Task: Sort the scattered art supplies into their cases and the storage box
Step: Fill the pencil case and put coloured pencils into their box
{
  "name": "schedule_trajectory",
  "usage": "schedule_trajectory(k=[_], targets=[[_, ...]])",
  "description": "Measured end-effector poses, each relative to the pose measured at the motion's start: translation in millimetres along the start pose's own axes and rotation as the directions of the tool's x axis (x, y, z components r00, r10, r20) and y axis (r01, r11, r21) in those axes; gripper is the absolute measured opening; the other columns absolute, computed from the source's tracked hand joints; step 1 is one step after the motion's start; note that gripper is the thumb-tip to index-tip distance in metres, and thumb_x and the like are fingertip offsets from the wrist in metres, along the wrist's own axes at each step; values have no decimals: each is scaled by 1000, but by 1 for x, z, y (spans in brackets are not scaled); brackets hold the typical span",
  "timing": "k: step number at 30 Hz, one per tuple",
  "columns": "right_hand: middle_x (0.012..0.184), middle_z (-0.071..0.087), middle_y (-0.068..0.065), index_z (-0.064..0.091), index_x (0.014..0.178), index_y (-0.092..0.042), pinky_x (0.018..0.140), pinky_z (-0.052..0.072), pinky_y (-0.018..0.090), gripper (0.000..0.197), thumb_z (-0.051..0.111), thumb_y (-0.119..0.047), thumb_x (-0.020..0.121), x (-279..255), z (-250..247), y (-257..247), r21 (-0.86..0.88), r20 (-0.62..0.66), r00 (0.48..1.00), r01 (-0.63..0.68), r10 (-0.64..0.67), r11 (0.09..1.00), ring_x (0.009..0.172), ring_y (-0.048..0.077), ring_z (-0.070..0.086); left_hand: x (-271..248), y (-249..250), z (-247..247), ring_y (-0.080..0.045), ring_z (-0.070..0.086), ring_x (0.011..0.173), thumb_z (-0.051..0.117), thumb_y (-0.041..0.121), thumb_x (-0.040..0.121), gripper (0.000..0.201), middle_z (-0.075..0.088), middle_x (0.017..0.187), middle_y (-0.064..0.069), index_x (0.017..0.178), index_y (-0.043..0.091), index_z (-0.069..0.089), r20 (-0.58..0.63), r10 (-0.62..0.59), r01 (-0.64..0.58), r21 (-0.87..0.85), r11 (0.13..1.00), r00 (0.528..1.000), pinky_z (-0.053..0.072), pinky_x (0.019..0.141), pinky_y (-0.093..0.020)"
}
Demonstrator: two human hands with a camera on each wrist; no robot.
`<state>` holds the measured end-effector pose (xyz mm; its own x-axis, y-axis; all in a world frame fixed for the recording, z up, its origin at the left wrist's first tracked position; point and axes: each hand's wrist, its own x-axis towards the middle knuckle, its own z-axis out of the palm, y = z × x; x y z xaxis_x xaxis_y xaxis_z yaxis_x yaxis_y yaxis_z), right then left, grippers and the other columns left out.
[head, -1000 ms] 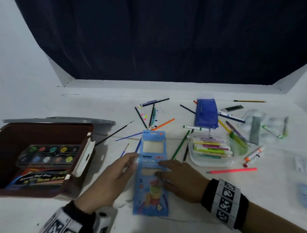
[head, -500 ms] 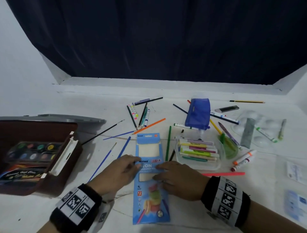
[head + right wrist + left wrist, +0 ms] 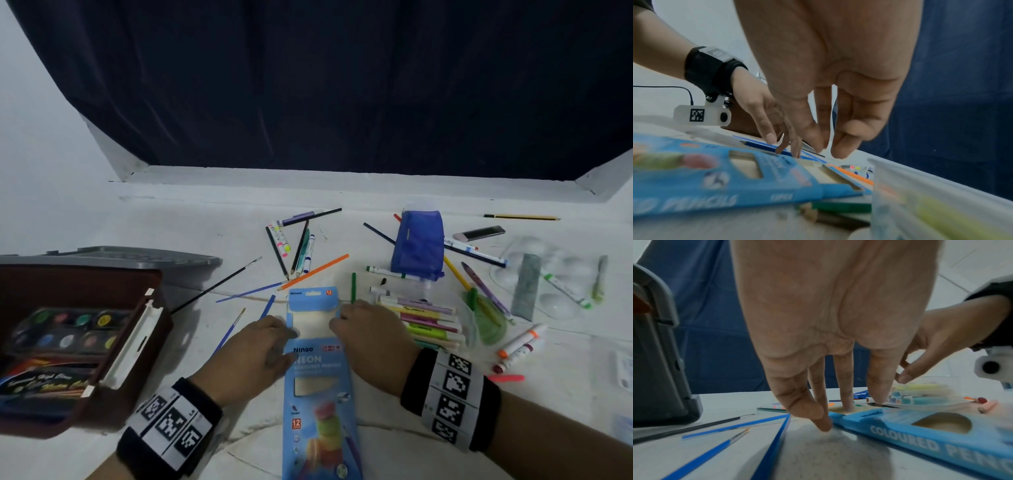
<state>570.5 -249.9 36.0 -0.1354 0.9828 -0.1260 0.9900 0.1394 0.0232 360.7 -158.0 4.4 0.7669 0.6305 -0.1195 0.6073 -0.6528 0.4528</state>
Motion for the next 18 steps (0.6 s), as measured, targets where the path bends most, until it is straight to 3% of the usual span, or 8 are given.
schedule_trajectory(k=[2, 3, 6, 9, 14, 18], targets=[[85, 63, 6, 66, 83, -16, 66, 37, 36, 9, 68, -13, 75, 9, -10, 6, -119, 9, 1000, -5, 6, 993, 80, 28, 61, 7, 4, -1, -11, 49, 119, 61, 45, 94, 46, 54, 132, 9, 136, 25, 58, -17, 20, -19, 47, 999, 1000, 42, 99, -24], [86, 64, 6, 67, 84, -16, 68, 38, 36, 8, 67, -14, 76, 14, -12, 10, -149, 12, 1000, -10, 12, 989, 81, 29, 60, 13, 6, -3, -13, 47, 121, 61, 43, 95, 46, 52, 135, 9, 137, 25, 57, -12, 30, -29, 74, 997, 999, 39, 100, -24], [114, 58, 9, 61, 112, -13, 87, 37, 40, 24, 53, -15, 89, 27, -12, 30, -164, 138, 989, -27, 50, 986, 106, 29, 53, 29, 9, -3, -15, 41, 130, 60, 46, 94, 53, 46, 146, 8, 143, 27, 51, 58, 64, -73, 168, 983, 996, 36, 107, -30], [120, 55, 9, 57, 119, -14, 97, 34, 45, 29, 53, -18, 90, 35, -11, 41, -205, 237, 967, -41, 90, 978, 111, 29, 51, 36, 6, -2, -13, 25, 143, 59, 54, 92, 63, 35, 156, 10, 148, 33, 41, 121, 21, -50, 240, 970, 992, 23, 112, -38], [114, 57, 10, 55, 118, -14, 98, 33, 52, 27, 54, -14, 91, 40, -9, 39, -238, 302, 951, 6, 68, 971, 107, 31, 53, 31, -2, -8, -13, 11, 150, 65, 60, 84, 84, 13, 165, 12, 155, 35, 26, 141, -27, -14, 280, 960, 990, 14, 112, -39], [110, 60, 11, 58, 114, -11, 100, 31, 55, 24, 48, -5, 93, 38, 0, 33, -276, 263, 965, 77, -2, 958, 104, 30, 56, 21, -11, -9, -9, 10, 150, 72, 55, 81, 96, 11, 165, 14, 157, 33, 18, 151, -37, 0, 240, 971, 988, 13, 107, -35]])
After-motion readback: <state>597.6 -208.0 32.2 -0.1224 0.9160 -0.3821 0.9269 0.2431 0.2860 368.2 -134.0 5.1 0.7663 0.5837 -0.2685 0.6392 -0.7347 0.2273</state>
